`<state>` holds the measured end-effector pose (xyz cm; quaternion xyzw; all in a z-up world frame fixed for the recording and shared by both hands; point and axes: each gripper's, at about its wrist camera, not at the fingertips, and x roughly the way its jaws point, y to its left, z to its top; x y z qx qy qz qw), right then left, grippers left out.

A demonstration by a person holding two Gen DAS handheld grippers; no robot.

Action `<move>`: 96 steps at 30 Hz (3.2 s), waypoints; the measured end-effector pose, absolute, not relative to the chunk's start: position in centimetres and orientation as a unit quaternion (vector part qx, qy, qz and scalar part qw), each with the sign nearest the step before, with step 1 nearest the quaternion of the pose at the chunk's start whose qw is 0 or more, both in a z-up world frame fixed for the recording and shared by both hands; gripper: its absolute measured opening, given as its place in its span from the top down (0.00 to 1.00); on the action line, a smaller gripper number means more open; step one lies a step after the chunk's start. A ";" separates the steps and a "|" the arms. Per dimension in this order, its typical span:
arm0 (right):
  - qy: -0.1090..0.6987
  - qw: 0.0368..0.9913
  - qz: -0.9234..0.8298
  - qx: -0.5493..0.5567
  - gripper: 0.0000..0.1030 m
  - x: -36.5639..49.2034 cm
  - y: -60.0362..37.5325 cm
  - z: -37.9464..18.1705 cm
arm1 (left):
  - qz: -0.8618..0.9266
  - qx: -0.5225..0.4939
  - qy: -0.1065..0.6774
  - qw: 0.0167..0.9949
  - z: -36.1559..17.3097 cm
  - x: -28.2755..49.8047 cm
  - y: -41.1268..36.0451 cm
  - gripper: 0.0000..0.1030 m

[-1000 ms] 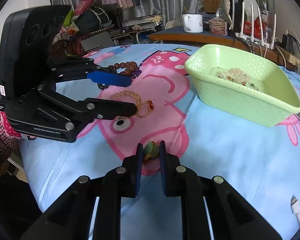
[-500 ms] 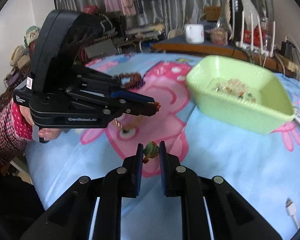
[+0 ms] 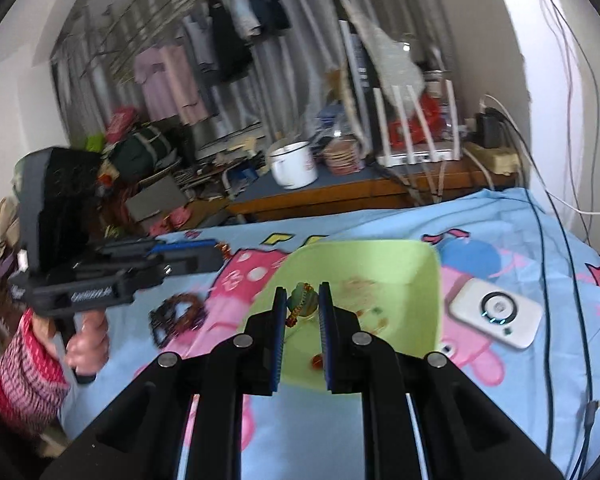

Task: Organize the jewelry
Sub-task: 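Carry the green charm over the basket and open the right gripper, then grasp the dark purple bead strand with the right gripper and lift it, then grasp the hanging strand with the left gripper while the right gripper holds it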

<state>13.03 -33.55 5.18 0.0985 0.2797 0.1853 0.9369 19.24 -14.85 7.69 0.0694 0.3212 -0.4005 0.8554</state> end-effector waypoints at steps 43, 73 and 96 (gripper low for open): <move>0.411 0.887 0.208 0.001 1.00 18.3 -12.5 -1.7 | -0.226 -0.103 0.384 0.889 -1.7 17.4 7.5 0.64; 0.358 0.928 0.074 0.067 1.00 2.7 -31.2 -0.6 | -0.324 0.013 0.338 0.883 2.1 13.0 -1.7 0.60; 0.366 0.910 0.188 0.055 1.00 3.1 -27.4 -2.2 | -0.460 0.102 0.404 0.784 -2.1 11.0 -14.1 0.91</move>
